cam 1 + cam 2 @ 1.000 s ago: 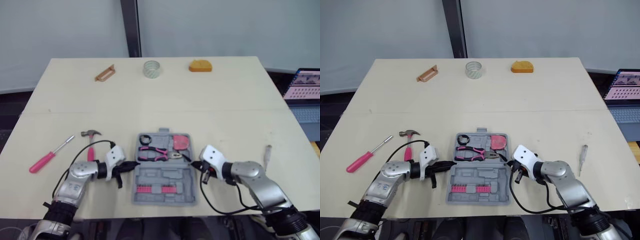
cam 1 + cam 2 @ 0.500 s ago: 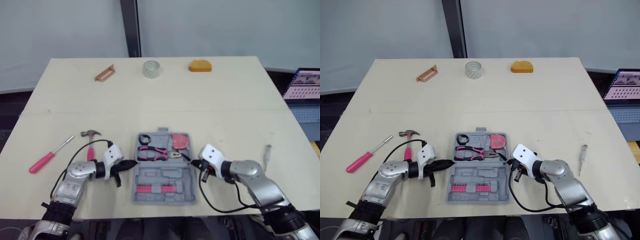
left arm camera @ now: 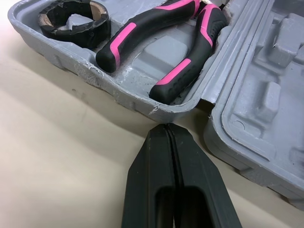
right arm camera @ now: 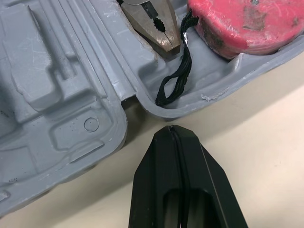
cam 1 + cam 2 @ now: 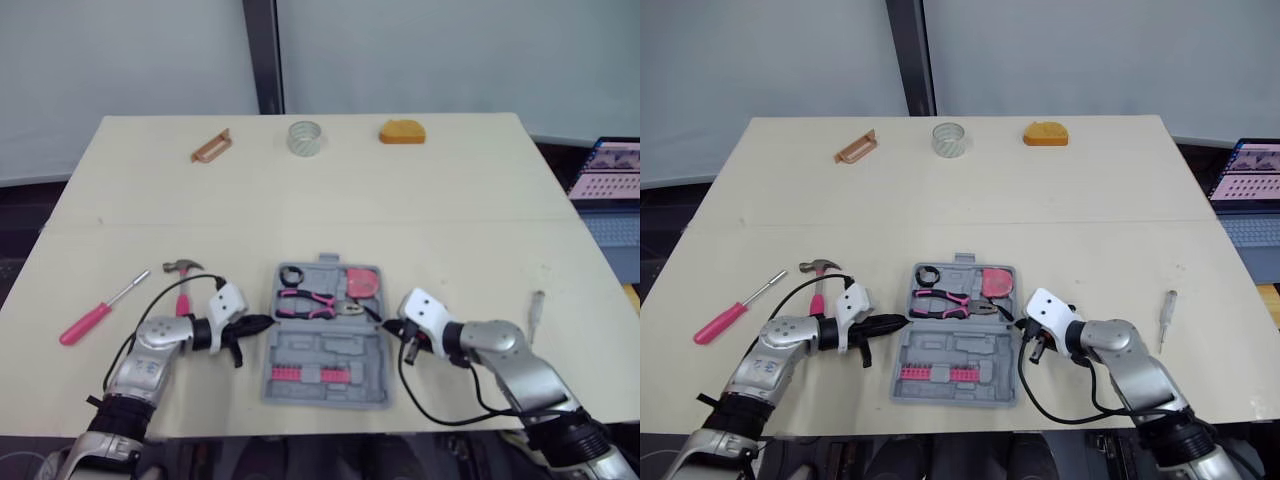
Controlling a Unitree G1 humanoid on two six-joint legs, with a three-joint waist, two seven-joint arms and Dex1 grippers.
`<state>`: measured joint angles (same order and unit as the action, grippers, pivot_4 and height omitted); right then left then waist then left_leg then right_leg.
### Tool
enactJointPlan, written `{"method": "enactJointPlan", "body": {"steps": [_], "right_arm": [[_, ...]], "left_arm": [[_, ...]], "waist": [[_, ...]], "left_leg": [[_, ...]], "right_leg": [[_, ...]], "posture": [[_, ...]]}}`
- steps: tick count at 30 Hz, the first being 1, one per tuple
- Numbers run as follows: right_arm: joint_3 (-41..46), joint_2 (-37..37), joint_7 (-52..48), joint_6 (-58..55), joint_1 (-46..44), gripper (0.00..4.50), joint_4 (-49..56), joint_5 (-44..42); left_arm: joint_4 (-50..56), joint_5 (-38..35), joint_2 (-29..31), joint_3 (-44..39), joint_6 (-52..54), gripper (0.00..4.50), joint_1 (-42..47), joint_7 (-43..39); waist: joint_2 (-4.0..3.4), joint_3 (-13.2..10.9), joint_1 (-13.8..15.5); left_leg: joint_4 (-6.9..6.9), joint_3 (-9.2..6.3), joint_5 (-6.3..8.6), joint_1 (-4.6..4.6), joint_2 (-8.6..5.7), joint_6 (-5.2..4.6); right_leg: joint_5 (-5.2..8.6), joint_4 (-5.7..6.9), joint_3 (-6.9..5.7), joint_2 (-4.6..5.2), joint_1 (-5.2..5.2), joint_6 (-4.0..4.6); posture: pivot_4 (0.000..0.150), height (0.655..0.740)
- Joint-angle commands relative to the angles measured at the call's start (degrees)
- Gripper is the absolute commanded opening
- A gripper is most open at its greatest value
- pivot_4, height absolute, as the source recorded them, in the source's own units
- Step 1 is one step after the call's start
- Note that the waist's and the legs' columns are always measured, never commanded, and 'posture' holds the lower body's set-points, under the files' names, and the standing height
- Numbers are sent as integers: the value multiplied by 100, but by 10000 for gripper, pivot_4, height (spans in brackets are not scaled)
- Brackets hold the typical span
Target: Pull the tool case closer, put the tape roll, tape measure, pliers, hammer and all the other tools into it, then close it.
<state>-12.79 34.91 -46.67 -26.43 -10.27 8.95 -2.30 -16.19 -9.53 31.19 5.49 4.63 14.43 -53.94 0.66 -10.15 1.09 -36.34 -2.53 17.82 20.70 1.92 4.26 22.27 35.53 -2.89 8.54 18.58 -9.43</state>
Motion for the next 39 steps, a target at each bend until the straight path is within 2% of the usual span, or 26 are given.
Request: {"method": "enactJointPlan", "body": {"steps": [1,15,39], "right_arm": [[42,48,-37,-19,36,0,169,-58],[44,-81,56,9,-48,0,122,-15],[15,-232,107,21,-114,0,92,26]], "left_arm": [[45,19,-4,-13,-73,386,25,-33],[91,29,-31,-44,-36,386,24,10],[228,11,83,-140,37,386,-110,-6]], "waist": [[0,0,1],[0,0,-1],[0,0,-36]], "left_leg": [[0,0,0,0,0,0],[-15,-6,0,32,0,0],[-16,-8,0,36,0,0]], "right_leg": [[0,0,0,0,0,0],[-2,4,-6,0,22,-3],[-2,6,-8,0,24,-4]], "posture": [[1500,7400],[1500,7400],[1500,7400]]}}
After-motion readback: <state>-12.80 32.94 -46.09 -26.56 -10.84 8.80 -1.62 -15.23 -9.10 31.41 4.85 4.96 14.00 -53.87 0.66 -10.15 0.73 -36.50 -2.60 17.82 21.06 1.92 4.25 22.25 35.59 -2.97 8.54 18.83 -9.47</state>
